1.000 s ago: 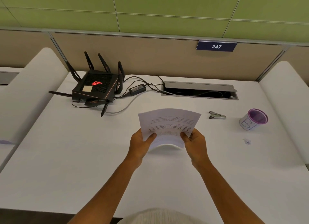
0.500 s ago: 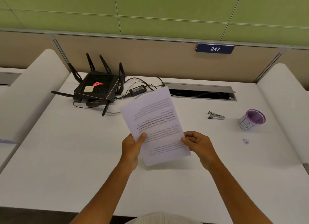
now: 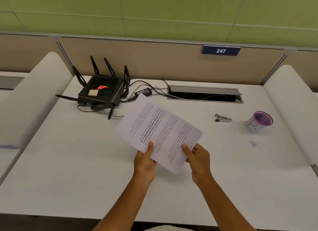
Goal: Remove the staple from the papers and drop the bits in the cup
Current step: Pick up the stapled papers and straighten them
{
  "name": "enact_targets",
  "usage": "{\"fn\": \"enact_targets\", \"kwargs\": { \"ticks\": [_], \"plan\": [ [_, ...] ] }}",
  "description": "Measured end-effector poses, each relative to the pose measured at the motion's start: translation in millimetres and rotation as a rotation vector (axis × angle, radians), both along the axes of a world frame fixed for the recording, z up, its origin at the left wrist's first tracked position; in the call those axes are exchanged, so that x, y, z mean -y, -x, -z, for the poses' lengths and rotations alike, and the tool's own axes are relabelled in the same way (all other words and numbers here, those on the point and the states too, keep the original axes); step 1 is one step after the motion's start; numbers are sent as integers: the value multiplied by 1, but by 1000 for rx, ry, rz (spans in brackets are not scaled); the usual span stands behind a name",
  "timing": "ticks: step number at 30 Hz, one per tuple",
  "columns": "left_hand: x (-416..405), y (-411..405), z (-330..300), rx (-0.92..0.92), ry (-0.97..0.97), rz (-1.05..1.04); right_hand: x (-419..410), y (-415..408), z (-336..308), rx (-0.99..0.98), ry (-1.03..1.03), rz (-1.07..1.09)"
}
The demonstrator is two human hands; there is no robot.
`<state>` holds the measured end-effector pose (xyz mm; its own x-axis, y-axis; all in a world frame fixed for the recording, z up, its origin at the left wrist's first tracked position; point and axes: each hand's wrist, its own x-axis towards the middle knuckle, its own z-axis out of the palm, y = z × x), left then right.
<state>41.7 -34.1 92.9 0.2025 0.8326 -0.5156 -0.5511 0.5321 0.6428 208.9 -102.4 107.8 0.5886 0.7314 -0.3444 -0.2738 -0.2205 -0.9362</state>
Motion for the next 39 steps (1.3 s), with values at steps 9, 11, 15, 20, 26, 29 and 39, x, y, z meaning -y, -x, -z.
{"fn": "enact_targets", "kwargs": {
  "ticks": [9, 11, 15, 20, 26, 29, 39],
  "plan": [
    [-33, 82, 9, -327, -49, -3, -2, -43, -6, 246, 100, -113],
    [-38, 91, 8, -424, -113, 99, -3, -53, -6, 253, 108, -120],
    [-49, 86, 3, -531, -227, 272, -5, -61, -5, 281, 104, -112],
    [-58, 66, -9, -626, -341, 307, -5, -61, -6, 273, 59, -64],
    [-54, 56, -7, -658, -392, 277, -1, -62, 3, 262, 58, -25],
    [-43, 53, 5, -645, -359, 287, 4, -60, 16, 244, 118, -33],
    [-40, 41, 11, -671, -325, 275, 2, -70, 19, 259, 135, -23]
  ]
}}
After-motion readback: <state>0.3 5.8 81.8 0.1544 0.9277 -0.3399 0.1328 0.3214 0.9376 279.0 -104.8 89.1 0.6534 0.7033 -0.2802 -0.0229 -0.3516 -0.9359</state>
